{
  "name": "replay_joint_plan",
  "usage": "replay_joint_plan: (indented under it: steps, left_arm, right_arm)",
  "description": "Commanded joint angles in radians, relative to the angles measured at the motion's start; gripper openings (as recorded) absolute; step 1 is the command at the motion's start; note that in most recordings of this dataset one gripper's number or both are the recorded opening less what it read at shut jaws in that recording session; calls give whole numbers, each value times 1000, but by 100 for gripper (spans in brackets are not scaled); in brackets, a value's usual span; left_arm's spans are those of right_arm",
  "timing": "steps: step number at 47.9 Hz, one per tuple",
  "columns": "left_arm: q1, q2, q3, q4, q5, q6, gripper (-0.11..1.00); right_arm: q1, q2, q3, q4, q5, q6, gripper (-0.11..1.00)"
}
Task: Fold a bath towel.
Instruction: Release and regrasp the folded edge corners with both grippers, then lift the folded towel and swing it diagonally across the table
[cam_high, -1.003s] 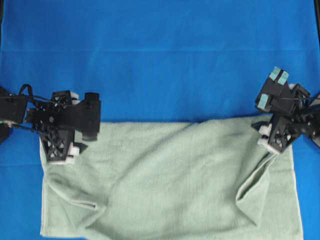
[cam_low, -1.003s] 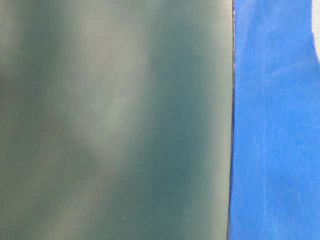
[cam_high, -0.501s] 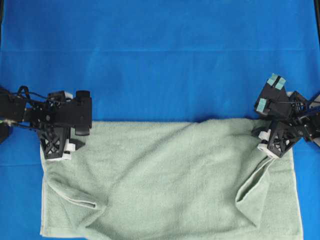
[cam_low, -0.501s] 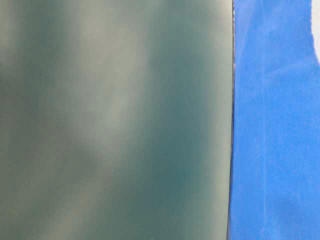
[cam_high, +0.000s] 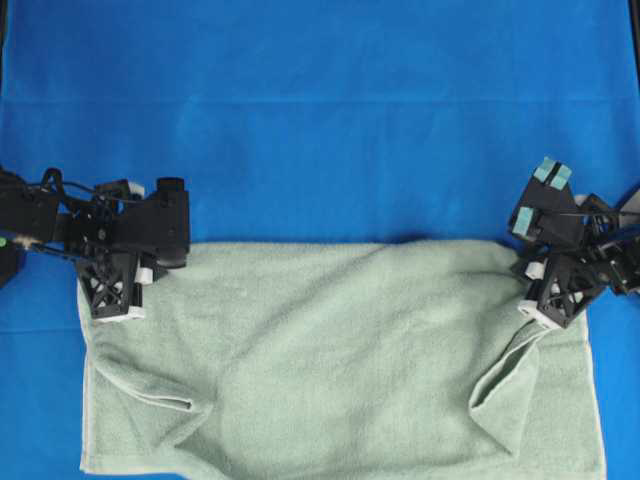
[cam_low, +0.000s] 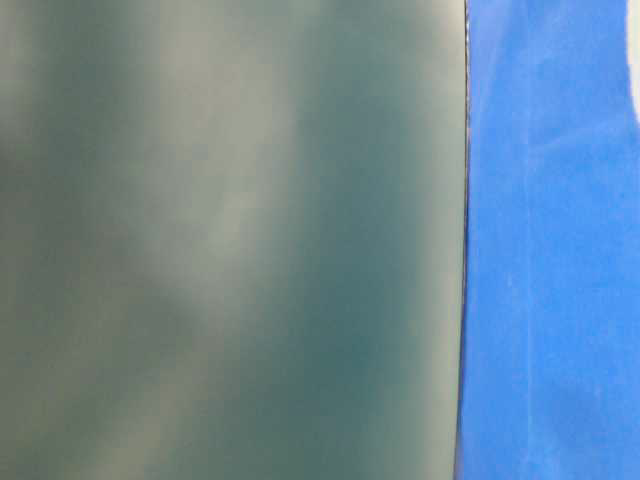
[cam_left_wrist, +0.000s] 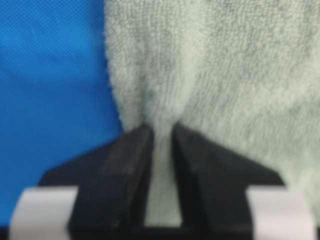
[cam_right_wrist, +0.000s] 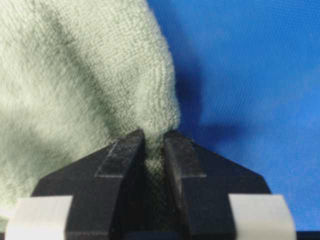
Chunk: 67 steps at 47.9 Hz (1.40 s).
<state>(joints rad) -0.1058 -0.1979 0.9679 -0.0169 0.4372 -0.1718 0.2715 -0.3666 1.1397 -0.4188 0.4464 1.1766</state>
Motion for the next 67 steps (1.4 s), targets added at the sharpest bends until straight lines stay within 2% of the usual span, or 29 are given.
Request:
replay_joint_plan:
  steps: [1,9,15,19,23,32,40,44,50,54,59,67]
  left_arm:
    - [-15,-61,-54,-2,72,-2,12]
    - [-55,-183,-178,-2,262,-6,12]
    - [-81,-279,-279,-2,390,-21,12]
    - [-95,-325,-330,-2,451,-37,12]
    - [-110,-367,-376,-2,508,-58,12]
    - [-118,-417,-436,-2,574,-123,12]
    - [-143,-422,-434,-2,552,-213,12]
    - [-206,-402,-440,-2,482,-287,11]
    - [-327,-333,-472,3,321,-374,11]
    - [-390,-267,-514,5,236,-383,11]
    - [-433,-173,-589,5,172,-383,11]
    - [-462,-25,-756,5,153,-376,11]
  right_arm:
    - [20,-63,-49,3,87,-5,14]
    - [83,-198,-166,-8,373,-11,14]
    - [146,-288,-268,-55,549,-11,14]
    - [189,-328,-331,-101,621,-11,14]
    - [235,-365,-396,-173,687,-12,14]
    - [285,-413,-463,-284,710,-23,14]
    - [291,-416,-472,-344,710,-25,14]
    - [290,-420,-474,-393,724,-25,14]
    - [276,-456,-480,-494,787,-26,14]
    - [256,-480,-486,-555,842,-26,14]
    - [225,-502,-492,-600,873,-46,14]
    - [207,-515,-499,-603,867,-104,14]
